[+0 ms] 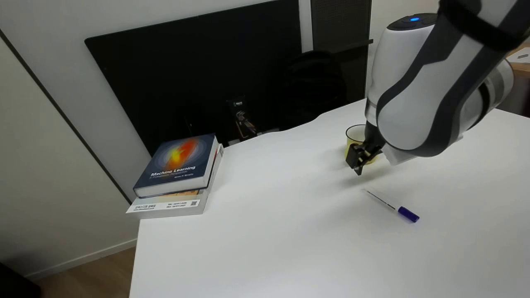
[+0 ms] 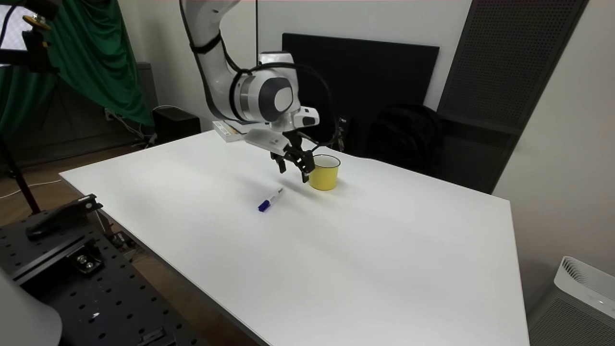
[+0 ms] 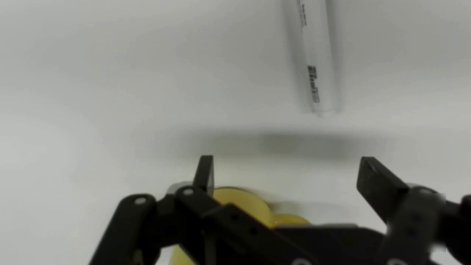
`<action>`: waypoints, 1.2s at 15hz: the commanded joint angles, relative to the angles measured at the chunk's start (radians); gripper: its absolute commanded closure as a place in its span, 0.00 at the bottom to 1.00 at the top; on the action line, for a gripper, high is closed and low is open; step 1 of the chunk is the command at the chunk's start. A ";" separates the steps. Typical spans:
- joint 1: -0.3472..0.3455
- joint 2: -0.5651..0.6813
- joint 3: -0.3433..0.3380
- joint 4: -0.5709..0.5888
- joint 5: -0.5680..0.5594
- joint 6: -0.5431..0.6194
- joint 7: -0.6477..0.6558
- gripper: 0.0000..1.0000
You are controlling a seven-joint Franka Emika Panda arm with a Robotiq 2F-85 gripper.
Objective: Take the pen out of the cup, put it on the table then put it back in the cup
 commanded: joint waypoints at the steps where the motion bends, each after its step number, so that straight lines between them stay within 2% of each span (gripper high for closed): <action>1: 0.047 -0.017 -0.047 -0.036 0.004 0.013 0.062 0.00; 6: 0.045 -0.008 -0.044 -0.033 0.009 -0.005 0.072 0.00; 7: 0.022 -0.009 -0.020 -0.031 0.010 -0.015 0.054 0.00; 18: -0.055 0.019 0.071 -0.015 0.008 -0.043 0.008 0.00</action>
